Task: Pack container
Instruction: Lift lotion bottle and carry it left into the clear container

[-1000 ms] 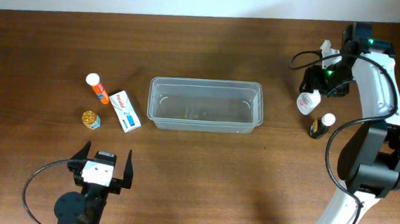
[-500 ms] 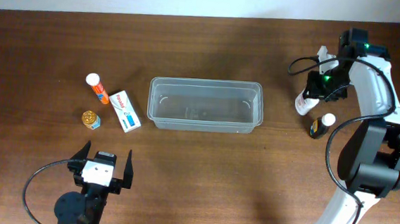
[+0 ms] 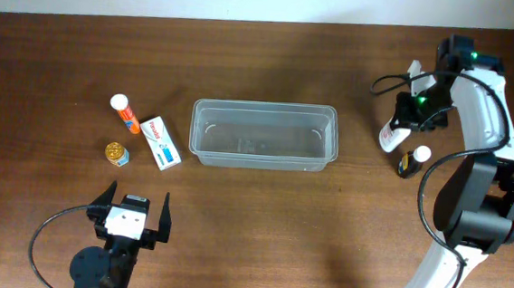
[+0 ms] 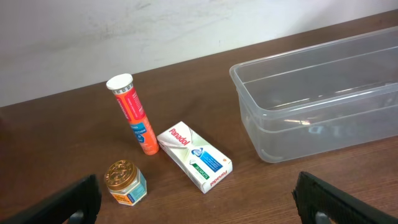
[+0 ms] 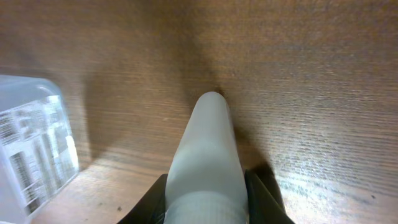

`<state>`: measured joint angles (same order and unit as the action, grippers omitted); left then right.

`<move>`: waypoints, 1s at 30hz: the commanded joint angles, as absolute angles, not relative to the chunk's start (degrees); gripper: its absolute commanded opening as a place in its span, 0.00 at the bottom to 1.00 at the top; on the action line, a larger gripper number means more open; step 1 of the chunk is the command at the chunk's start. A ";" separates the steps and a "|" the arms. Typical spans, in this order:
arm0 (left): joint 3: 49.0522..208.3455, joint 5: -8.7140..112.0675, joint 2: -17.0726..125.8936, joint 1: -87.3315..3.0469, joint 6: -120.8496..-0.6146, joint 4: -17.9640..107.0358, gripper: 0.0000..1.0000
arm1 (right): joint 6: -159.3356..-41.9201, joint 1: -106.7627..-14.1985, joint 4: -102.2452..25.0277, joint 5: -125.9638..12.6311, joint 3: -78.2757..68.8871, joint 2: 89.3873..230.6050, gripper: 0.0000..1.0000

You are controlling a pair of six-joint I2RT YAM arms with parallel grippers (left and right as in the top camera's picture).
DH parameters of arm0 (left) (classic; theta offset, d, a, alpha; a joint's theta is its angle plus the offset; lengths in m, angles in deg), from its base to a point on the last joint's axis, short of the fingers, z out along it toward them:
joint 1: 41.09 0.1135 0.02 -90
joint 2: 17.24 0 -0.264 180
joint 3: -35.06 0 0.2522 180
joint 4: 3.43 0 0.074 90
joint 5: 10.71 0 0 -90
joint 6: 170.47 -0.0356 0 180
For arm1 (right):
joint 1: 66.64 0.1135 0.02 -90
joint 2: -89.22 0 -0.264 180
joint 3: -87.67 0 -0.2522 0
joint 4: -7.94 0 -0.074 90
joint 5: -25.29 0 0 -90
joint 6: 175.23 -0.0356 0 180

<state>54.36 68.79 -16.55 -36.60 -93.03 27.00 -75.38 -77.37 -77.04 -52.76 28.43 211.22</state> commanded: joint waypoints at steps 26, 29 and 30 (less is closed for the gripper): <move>54.06 69.01 -16.94 -36.32 -92.70 27.00 0.99 | -91.32 -49.10 -97.02 -59.91 58.31 207.96 0.06; 54.06 69.01 -16.94 -36.32 -92.70 27.00 0.99 | -92.43 -47.31 -97.68 -61.57 57.37 207.98 0.05; 54.06 69.01 -16.94 -36.32 -92.72 26.97 0.99 | -93.52 -46.92 -97.79 -62.40 57.02 207.98 0.05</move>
